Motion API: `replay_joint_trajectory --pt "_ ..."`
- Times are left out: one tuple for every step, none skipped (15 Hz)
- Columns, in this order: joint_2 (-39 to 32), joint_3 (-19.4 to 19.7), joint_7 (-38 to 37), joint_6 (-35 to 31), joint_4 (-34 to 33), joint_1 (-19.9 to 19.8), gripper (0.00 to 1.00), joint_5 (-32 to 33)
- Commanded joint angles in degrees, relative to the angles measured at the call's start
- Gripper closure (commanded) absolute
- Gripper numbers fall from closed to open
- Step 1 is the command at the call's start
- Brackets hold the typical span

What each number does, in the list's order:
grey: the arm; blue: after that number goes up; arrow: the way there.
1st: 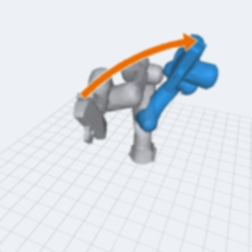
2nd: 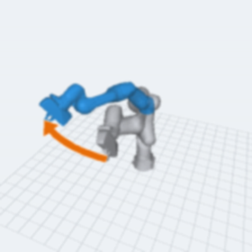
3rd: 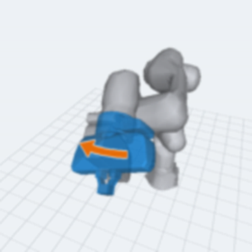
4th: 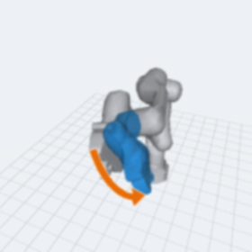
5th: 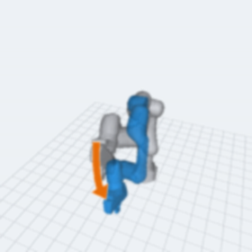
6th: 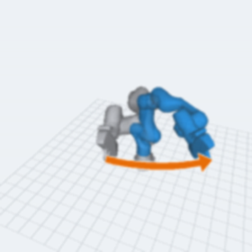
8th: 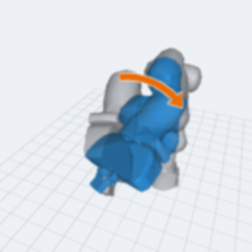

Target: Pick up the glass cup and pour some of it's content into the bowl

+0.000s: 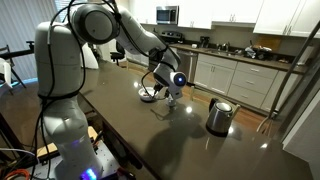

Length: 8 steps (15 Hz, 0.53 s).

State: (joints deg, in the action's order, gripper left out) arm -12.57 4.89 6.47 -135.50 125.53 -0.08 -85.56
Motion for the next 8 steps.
replay_joint_trajectory --pt "1.55 0.31 -8.59 5.71 0.26 -2.09 0.41 3.97" --pt "1.64 0.55 -9.99 6.89 0.27 -2.42 0.41 4.33" --pt "1.73 0.78 -11.3 7.67 0.24 -2.61 0.41 4.6" --pt "1.85 0.99 -12.35 8.53 0.27 -2.96 0.41 4.79" --pt "1.92 1.23 -13.26 9.11 0.29 -3.23 0.41 4.74" --pt "1.97 1.51 -14.19 9.92 0.34 -3.59 0.41 4.67" --pt "2.06 1.8 -14.93 10.83 0.43 -4.0 0.41 4.62" --pt "2.09 2.1 -15.61 11.77 0.5 -4.34 0.41 4.46"
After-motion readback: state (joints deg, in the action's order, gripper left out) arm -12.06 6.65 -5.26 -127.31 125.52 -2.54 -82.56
